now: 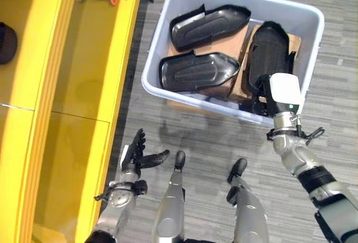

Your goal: Move parts from the plastic box to the shelf.

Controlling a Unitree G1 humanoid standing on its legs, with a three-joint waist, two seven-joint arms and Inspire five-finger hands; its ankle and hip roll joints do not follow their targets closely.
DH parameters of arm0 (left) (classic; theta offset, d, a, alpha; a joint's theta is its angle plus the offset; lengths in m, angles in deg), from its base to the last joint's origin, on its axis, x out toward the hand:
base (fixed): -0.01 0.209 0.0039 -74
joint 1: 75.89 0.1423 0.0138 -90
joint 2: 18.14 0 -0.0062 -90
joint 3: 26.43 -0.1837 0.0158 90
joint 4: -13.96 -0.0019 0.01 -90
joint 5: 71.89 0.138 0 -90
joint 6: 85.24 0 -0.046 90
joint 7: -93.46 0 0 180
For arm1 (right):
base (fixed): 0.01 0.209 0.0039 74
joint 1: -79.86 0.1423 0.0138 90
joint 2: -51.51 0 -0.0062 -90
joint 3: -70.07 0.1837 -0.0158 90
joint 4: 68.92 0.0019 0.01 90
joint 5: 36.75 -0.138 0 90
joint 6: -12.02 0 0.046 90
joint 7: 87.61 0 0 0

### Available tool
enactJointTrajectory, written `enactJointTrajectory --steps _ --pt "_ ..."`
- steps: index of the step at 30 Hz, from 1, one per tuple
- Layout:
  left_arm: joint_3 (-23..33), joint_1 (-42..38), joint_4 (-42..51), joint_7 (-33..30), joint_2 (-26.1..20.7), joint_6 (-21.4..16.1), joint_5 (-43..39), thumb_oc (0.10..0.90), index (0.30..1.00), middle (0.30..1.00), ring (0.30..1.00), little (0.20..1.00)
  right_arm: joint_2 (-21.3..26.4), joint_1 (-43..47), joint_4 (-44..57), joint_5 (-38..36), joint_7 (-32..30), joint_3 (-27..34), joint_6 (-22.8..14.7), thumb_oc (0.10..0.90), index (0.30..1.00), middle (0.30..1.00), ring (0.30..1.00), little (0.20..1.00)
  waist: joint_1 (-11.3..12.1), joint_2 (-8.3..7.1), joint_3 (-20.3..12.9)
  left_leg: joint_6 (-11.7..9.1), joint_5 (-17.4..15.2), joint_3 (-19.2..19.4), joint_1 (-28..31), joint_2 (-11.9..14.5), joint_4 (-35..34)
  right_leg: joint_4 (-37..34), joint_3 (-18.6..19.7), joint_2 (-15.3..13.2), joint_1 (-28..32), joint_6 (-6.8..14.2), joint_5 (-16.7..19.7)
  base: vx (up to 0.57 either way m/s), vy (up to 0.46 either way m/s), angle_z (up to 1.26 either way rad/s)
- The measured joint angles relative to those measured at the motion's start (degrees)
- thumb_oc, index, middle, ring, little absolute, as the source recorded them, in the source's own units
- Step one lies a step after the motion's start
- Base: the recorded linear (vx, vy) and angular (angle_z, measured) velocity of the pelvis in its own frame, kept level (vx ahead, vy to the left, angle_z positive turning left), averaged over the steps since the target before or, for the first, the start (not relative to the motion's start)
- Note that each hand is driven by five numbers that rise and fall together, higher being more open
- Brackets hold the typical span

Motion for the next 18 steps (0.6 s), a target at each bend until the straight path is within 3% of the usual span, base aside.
enactJointTrajectory --steps 5,8,10,13,15,18 --pt "2.41 1.45 0.63 0.03 -0.29 0.36 1.56 0.9 1.0 1.0 1.0 1.0 2.02 -3.3 6.62 3.49 0.41 2.97 -0.27 0.4 0.3 0.3 0.3 0.3 -0.59 -2.13 -0.47 -0.04 -0.62 0.06 2.81 0.19 0.01 -1.74 -0.13 0.38 3.6 0.11 0.33 0.02 0.008 0.0" --pt "4.52 3.75 1.35 0.18 -0.32 1.5 1.9 0.9 1.0 1.0 1.0 1.0 2.08 -6.09 12.41 5.42 1.36 4.13 -0.77 0.4 0.3 0.3 0.3 0.3 -1.55 -4.49 -1.25 -0.01 -1.45 0.44 5.88 0.28 -0.2 -4.55 0.0 0.97 7.48 0.56 1.14 0.05 0.008 -0.08" --pt "5.13 5.19 1.51 0.55 -0.43 1.64 1.97 0.9 1.0 1.0 1.0 1.0 2.03 -7.2 14.34 7.08 1.37 4.56 -2.04 0.4 0.3 0.3 0.3 0.3 -2.13 -6.57 -4.3 0.14 -2.11 1.53 6.51 0.31 -0.33 -6.09 0.72 1.16 8.04 0.71 1.58 0.06 0.006 -0.2" --pt "5.66 5.2 1.6 1.26 -0.43 2.31 2.03 0.9 1.0 1.0 1.0 1.0 2.2 -7.13 16.71 8.37 2.06 5.5 -3.11 0.4 0.3 0.3 0.3 0.3 -2.26 -7.7 -5.83 -0.28 -2.62 2.82 8.66 0.38 -0.36 -7.28 1.81 1.49 9.87 0.87 2.21 0.07 0.004 -0.2" --pt "6.03 5.34 1.89 1.48 -0.39 2.57 2.04 0.9 1.0 1.0 1.0 1.0 2.84 -6.97 18.54 8.48 3.14 5.53 -3.65 0.4 0.3 0.3 0.3 0.3 -2.46 -7.72 -5.95 -0.2 -3.12 3.8 10.97 0.45 -0.49 -7.81 2.37 1.88 11.93 0.88 2.26 0.05 -0.024 -0.19" --pt "7.23 6.14 2.35 2.29 -0.38 2.52 2.07 0.9 1.0 1.0 1.0 1.0 3.32 -6.96 20.67 8.82 4.67 5.41 -5.41 0.4 0.3 0.3 0.3 0.3 -3.04 -7.7 -8.88 -0.42 -4.3 4.89 13.45 1.01 -0.58 -9.49 3.29 2.45 14.38 1.03 2.32 0.05 -0.035 -0.18"
